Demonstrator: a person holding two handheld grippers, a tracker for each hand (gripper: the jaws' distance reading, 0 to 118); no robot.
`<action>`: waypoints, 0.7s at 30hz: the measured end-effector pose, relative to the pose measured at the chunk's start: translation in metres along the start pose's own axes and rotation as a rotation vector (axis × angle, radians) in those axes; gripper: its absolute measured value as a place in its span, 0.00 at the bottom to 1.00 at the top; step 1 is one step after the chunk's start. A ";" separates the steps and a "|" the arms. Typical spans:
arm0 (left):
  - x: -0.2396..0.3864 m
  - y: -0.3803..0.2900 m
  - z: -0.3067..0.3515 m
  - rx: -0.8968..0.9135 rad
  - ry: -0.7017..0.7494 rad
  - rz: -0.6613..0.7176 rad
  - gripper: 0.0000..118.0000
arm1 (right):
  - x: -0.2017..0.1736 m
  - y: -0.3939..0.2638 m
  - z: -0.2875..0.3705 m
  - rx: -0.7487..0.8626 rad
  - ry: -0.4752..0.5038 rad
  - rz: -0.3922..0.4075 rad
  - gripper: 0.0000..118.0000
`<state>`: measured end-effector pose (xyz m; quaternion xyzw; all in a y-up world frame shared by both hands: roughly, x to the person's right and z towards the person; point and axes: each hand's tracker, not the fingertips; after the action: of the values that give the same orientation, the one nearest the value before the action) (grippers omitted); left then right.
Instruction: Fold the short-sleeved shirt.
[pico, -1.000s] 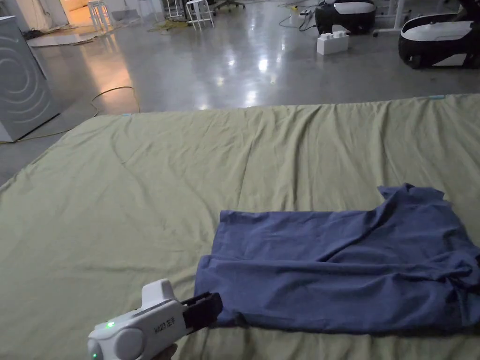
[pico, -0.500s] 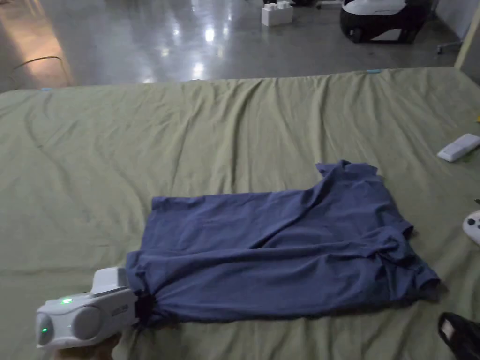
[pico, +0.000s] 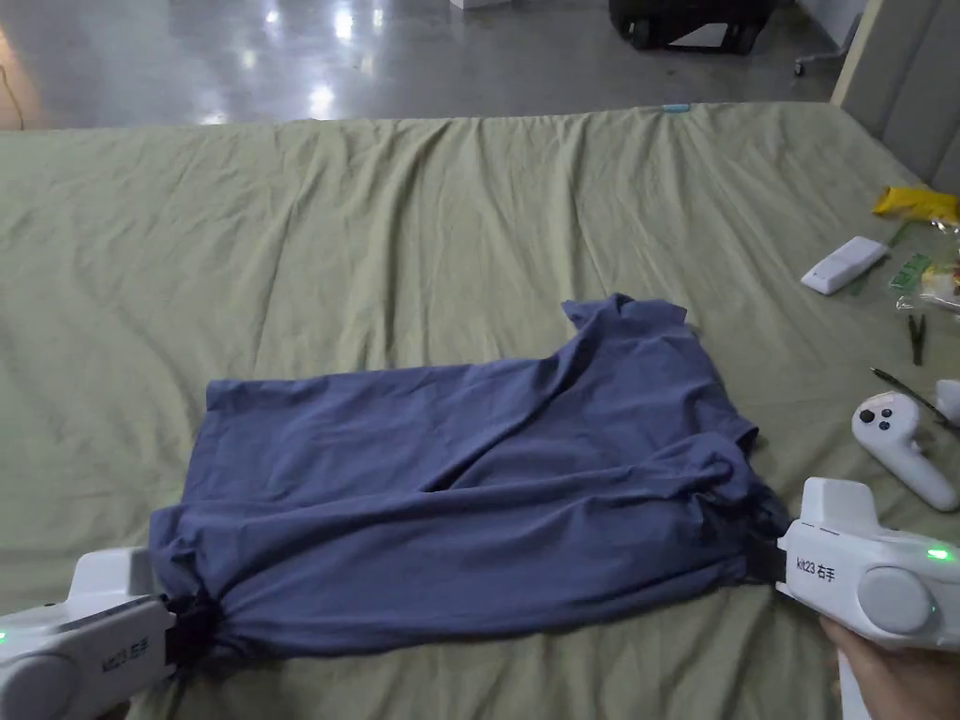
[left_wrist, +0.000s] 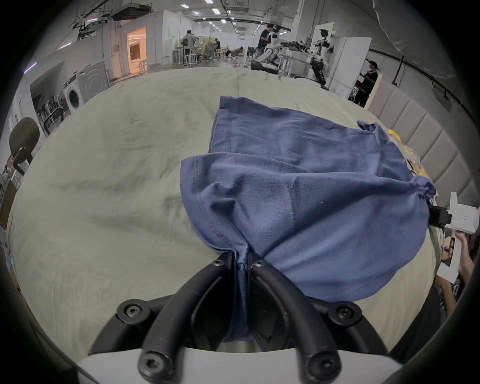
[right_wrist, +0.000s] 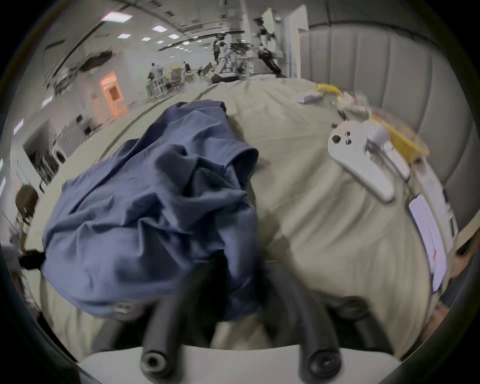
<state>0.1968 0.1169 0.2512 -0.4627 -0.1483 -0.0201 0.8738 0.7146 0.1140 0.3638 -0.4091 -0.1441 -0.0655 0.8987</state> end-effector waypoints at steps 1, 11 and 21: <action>-0.002 0.003 0.002 -0.010 -0.009 -0.010 0.07 | -0.002 -0.001 0.004 0.008 -0.039 0.004 0.09; -0.033 -0.006 0.102 0.154 -0.099 0.120 0.06 | -0.010 -0.023 0.093 0.135 -0.063 -0.118 0.09; -0.029 -0.090 0.115 0.057 -0.105 0.031 0.07 | -0.005 -0.093 0.120 0.021 -0.060 -0.060 0.09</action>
<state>0.1254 0.1565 0.3762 -0.4404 -0.1871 0.0218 0.8778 0.6636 0.1432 0.5033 -0.3970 -0.1837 -0.0786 0.8958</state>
